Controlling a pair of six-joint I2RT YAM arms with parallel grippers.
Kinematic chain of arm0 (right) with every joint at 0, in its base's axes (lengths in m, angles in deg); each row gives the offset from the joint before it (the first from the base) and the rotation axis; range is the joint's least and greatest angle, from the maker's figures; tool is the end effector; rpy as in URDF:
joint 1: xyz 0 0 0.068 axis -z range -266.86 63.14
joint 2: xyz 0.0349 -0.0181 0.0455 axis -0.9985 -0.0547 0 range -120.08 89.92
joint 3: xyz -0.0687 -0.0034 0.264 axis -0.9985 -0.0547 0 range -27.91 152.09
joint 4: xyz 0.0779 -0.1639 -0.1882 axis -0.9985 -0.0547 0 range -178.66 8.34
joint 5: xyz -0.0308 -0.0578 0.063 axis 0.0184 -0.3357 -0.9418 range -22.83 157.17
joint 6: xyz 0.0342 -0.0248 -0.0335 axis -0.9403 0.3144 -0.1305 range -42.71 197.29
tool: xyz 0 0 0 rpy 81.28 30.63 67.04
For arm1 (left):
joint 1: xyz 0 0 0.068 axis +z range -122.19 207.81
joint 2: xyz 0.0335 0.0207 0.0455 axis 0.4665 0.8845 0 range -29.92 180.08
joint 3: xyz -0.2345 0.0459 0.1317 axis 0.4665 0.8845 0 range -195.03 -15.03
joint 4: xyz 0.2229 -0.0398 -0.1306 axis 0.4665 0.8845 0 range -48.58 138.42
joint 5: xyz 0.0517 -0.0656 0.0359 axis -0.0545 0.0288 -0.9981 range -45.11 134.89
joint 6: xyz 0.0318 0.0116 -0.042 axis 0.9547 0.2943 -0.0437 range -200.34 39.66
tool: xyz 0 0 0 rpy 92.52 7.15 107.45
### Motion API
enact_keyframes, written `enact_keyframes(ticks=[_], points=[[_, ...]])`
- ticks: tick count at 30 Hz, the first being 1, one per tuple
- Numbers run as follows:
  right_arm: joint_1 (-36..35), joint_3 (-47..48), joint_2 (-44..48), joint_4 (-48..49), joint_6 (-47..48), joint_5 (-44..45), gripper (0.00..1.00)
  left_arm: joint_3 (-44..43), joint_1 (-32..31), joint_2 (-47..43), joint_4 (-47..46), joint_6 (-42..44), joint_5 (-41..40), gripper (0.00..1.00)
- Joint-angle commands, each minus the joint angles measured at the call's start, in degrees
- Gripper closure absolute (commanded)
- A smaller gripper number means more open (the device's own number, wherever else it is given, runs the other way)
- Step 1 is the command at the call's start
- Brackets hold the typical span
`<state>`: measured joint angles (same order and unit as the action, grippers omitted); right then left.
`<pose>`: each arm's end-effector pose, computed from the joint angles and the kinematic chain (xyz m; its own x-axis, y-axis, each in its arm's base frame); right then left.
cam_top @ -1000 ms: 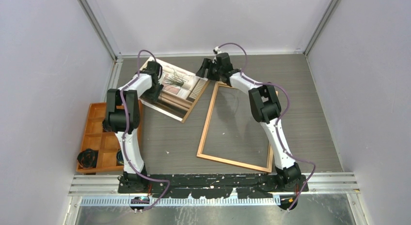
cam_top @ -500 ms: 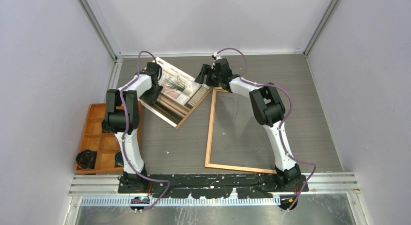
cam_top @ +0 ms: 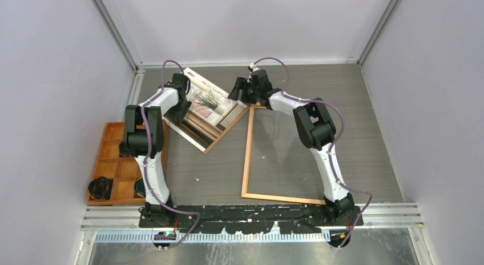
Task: Put the photo into the frame
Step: Adjust the photo frame item at the center of the board.
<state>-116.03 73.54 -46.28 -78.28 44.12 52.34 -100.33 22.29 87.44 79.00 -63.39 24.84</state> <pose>0.4658 0.2704 0.1494 -0.7427 0.1912 -0.6418 -0.3053 0.7563 0.5787 0.4174 -0.0281 0.1681 -0.9009 0.3623 -0.2389 0.2450 0.8791 0.4089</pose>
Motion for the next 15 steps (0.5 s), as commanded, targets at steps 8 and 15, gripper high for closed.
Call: enact_keyframes(ticks=[8, 15], points=[[-5.1, 0.73, 4.88, -2.88, 0.73, -10.29, 0.22, -0.16, -0.19, 3.05, 0.44, -1.2, 5.49, 0.43], [-5.77, 1.72, 6.06, -6.34, 3.09, -8.76, 0.2, -3.55, -0.28, 5.24, 1.51, -1.94, 6.18, 0.43]])
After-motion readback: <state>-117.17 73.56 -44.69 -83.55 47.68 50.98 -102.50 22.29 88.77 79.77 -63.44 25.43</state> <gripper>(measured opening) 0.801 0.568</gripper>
